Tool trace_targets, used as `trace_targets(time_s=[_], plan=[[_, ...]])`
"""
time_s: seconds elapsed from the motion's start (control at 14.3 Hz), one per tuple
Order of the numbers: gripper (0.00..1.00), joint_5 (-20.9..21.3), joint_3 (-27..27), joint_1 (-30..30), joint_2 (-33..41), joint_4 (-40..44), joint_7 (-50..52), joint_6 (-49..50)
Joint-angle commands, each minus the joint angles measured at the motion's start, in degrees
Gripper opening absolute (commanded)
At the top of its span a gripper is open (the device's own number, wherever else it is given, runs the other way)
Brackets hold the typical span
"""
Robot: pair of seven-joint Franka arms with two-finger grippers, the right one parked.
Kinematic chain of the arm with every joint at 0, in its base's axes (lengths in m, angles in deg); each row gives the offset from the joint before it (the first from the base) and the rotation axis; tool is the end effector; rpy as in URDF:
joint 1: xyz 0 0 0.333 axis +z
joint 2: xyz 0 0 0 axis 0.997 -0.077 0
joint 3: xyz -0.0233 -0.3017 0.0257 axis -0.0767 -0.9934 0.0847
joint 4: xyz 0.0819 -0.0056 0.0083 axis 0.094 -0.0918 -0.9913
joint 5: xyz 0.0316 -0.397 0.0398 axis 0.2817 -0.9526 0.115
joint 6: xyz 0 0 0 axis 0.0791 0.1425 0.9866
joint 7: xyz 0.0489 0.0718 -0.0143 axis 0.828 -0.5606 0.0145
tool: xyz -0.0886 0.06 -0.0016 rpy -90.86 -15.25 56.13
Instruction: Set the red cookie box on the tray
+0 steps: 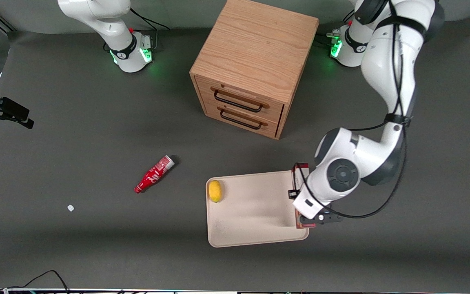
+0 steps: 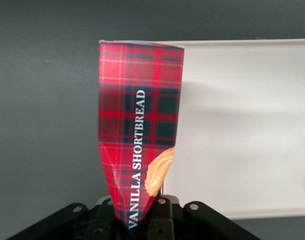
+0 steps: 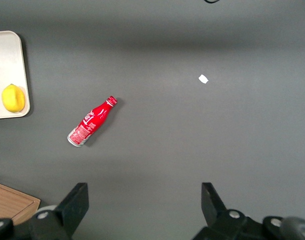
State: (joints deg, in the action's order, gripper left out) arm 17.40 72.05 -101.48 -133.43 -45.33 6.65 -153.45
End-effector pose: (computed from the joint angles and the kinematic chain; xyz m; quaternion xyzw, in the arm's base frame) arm 0.6937 -0.3093 0.2865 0.9990 0.0379 -0.0097 0.0204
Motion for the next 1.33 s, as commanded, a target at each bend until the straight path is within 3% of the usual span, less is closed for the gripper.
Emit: trace_targets(time_s=[0.0, 0.7, 0.84, 0.91, 1.26], plan=[[0.0, 1.48, 3.46, -3.78, -3.82, 3.34, 2.77, -2.13], [0.02, 1.83, 3.55, -3.7, -5.67, 0.63, 3.3, -6.34], [0.54, 1.74, 3.55, -3.61, -5.58, -0.26, 3.21, -8.72], [0.99, 2.09, 3.55, -3.61, -5.5, -0.35, 3.21, -8.9], [1.0, 1.66, 3.55, -2.56, -1.82, -3.06, 2.86, -8.91]])
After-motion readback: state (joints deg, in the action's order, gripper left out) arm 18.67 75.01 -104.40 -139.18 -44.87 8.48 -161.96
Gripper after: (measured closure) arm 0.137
